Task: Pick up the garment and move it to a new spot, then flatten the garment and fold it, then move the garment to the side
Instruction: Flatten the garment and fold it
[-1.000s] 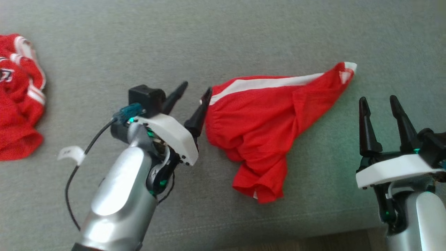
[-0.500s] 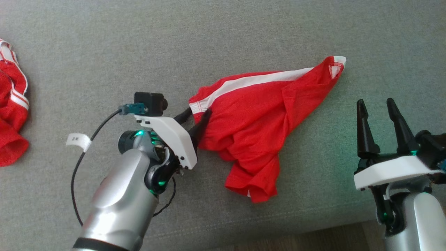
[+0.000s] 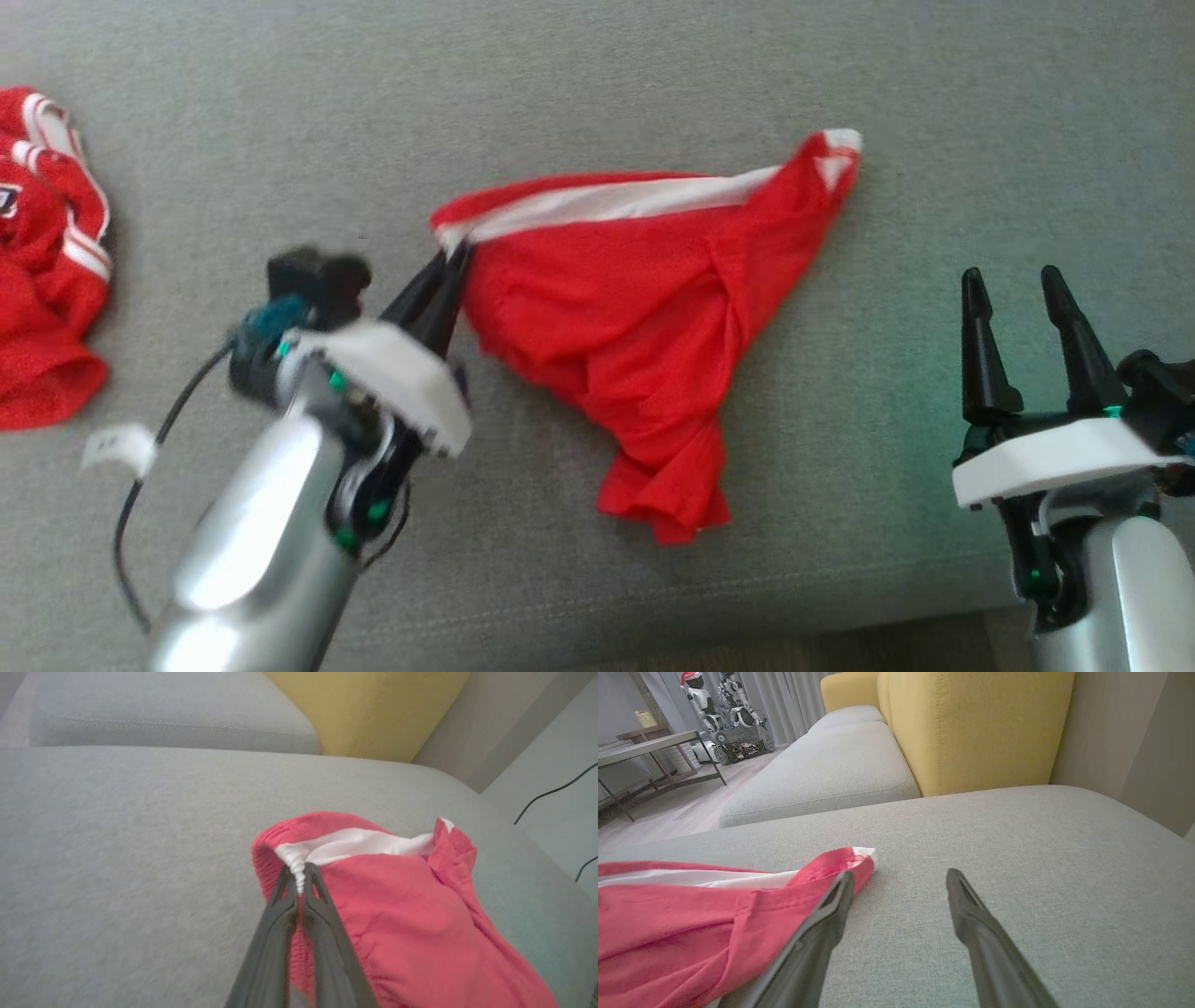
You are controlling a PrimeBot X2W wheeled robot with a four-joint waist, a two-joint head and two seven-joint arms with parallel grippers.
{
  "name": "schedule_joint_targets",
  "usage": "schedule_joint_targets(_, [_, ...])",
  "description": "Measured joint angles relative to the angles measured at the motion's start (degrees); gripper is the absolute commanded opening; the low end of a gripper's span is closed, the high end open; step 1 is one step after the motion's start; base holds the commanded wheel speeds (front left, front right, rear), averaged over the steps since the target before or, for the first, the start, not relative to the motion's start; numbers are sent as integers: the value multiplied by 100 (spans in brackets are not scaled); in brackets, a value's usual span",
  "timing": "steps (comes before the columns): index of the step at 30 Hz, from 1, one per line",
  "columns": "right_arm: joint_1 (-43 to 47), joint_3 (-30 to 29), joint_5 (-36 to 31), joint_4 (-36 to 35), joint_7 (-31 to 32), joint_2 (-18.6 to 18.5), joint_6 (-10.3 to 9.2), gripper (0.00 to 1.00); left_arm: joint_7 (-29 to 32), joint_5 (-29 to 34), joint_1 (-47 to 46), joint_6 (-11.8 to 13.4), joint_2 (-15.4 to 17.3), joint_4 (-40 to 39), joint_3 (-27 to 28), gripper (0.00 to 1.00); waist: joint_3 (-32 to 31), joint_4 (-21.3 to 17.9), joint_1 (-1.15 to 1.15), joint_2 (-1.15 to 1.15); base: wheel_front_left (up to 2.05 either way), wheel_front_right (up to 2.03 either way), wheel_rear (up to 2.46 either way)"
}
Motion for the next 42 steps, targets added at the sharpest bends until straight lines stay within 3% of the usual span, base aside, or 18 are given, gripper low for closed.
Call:
schedule_joint_targets(7, [-27,47,-1,12,9,0,0,100,272,-3,772,199,277,-441,5,0,44,193,0,0,0,0,0])
schedule_joint_targets(8, [-58,59,-1,27,9,0,0,100,264,-2,789,220,275,-437,-3,18,49,209,0,0,0,0,0])
schedule_joint_targets(9, [-98,69,-1,36,9,0,0,100,250,-2,790,225,271,-433,-3,63,55,219,0,0,0,0,0])
schedule_joint_targets(10, [-133,75,-1,35,9,0,0,100,194,-2,789,224,266,-413,-1,100,61,226,0,0,0,0,0])
schedule_joint_targets(17, [-199,80,-27,54,9,-1,0,100,-493,266,789,444,244,-242,11,100,2,239,0,0,0,0,0])
schedule_joint_targets(22, [-203,86,-187,84,9,-1,0,100,-1287,662,795,887,279,-302,235,100,-123,270,0,0,0,0,0])
schedule_joint_targets(28, [-210,94,-350,141,18,-1,0,100,-1505,921,1107,1233,349,-797,617,100,-298,369,0,0,0,0,0])
schedule_joint_targets(42, [-179,211,-403,199,64,-1,0,100,-1510,950,1920,1227,436,-1269,861,100,-623,499,0,0,0,0,0])
